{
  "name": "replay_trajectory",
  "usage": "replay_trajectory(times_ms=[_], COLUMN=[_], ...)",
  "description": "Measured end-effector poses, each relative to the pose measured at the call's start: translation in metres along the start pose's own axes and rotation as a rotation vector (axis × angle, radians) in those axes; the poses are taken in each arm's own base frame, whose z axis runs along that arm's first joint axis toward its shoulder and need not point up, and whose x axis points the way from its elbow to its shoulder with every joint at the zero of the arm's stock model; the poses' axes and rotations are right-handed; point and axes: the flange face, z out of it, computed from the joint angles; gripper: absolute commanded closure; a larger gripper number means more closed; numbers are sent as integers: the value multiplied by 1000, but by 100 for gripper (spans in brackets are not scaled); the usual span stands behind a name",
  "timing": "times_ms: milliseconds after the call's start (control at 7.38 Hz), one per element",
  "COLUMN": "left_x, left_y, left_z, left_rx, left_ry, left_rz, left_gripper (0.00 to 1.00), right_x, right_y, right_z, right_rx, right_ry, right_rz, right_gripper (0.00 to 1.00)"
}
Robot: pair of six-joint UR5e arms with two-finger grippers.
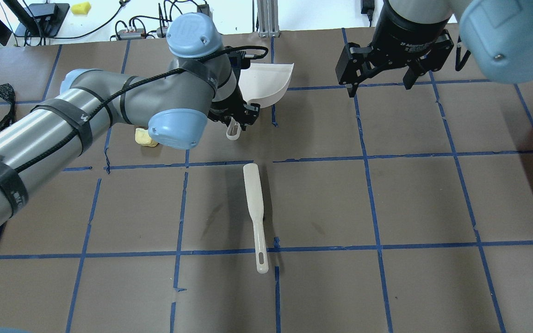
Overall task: Sweep and dump trash in nearest bin
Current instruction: 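Carry the dustpan with the left gripper and set it beside the bread and cake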
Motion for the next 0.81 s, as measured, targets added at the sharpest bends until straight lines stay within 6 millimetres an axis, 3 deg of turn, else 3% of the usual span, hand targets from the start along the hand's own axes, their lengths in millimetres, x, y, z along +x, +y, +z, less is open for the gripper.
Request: replay_trajectory(times_ms=[271, 542, 814], left_x=[-62, -141, -220], left_y=[2, 23, 46], left_z=[-27, -65, -88], left_rx=[-16, -65, -96], left_ry=[-26, -24, -7], left_rz=[115, 273, 460], left_gripper=[99, 99, 99], right_x=[0, 0, -1], right_y=[-1, -1, -2], right_z=[0, 1, 2], right_rx=[0, 0, 0], right_ry=[-9, -11, -12], right_rz=[0, 1, -1], right_gripper=[0, 0, 0])
